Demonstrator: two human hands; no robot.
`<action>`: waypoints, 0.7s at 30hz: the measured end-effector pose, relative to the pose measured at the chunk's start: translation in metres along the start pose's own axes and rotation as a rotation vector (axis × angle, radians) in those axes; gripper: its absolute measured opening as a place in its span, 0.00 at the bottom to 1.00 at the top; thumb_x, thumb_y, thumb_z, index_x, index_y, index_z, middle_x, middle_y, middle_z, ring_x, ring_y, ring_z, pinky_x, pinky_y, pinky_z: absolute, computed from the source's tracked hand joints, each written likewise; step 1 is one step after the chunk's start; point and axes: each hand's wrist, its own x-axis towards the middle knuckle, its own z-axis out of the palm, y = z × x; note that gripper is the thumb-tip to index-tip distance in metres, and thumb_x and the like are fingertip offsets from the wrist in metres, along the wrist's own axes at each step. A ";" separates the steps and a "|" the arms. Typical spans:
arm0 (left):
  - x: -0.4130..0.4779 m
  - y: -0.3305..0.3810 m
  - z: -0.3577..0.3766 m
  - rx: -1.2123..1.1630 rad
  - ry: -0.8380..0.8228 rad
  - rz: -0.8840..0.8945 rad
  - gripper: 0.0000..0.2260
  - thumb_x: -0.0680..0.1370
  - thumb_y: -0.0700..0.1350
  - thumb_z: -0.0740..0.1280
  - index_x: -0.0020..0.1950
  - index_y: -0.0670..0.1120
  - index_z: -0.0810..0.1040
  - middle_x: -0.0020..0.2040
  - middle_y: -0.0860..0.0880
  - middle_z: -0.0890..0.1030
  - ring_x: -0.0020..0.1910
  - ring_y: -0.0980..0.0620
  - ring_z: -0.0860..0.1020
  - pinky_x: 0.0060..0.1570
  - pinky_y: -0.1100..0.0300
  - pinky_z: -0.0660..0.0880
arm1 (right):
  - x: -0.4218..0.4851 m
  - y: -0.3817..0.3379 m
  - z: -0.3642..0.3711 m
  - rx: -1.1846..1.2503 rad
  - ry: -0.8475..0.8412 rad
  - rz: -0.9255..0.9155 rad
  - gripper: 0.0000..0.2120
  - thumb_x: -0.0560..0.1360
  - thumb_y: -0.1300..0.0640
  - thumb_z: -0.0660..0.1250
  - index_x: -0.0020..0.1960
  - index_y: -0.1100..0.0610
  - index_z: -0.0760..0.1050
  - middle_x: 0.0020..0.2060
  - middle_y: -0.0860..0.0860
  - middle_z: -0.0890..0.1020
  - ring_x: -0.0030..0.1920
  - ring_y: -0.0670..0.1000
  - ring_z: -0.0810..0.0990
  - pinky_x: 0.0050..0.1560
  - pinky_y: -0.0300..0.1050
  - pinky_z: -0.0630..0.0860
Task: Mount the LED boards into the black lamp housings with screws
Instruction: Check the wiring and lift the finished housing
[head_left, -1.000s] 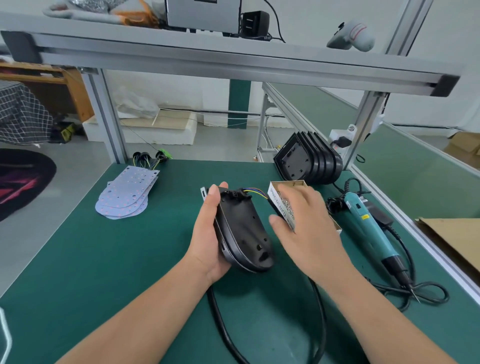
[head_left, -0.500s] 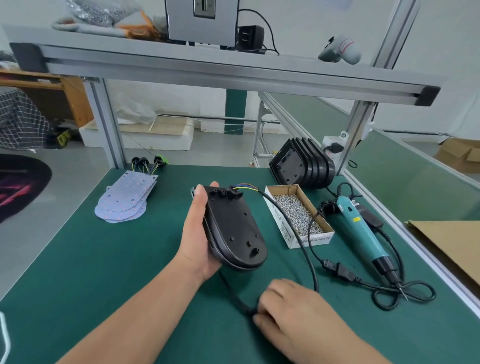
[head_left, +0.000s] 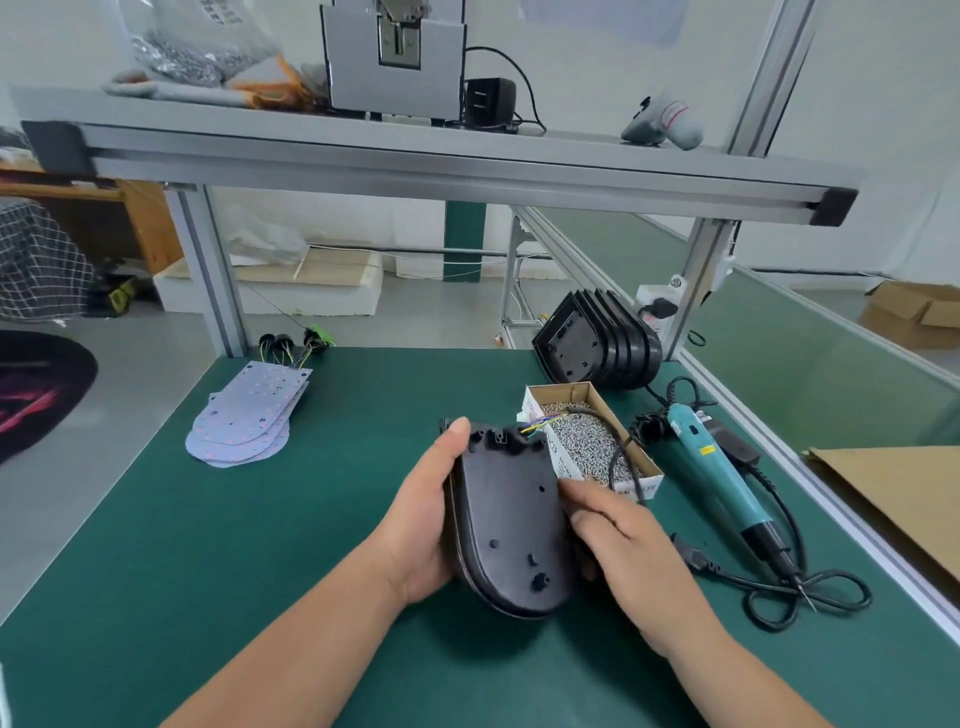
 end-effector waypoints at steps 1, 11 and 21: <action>0.000 -0.002 0.003 -0.008 0.003 -0.007 0.36 0.72 0.73 0.71 0.70 0.48 0.83 0.71 0.40 0.81 0.70 0.40 0.80 0.64 0.46 0.80 | -0.002 -0.001 0.000 -0.008 -0.016 -0.018 0.17 0.82 0.51 0.60 0.59 0.34 0.83 0.48 0.43 0.86 0.42 0.41 0.81 0.44 0.35 0.74; -0.006 -0.014 0.018 -0.127 0.021 0.023 0.43 0.59 0.67 0.83 0.64 0.40 0.85 0.63 0.35 0.84 0.57 0.37 0.85 0.53 0.44 0.83 | -0.020 -0.010 0.017 -0.699 -0.184 -0.195 0.68 0.57 0.15 0.67 0.86 0.44 0.42 0.81 0.33 0.47 0.81 0.36 0.50 0.78 0.38 0.57; -0.004 -0.015 0.024 0.035 -0.045 0.259 0.44 0.71 0.78 0.66 0.81 0.55 0.68 0.71 0.39 0.79 0.71 0.37 0.76 0.72 0.34 0.72 | -0.023 -0.017 -0.007 -0.315 0.238 -0.269 0.06 0.78 0.47 0.65 0.53 0.38 0.73 0.34 0.41 0.78 0.32 0.44 0.72 0.34 0.37 0.69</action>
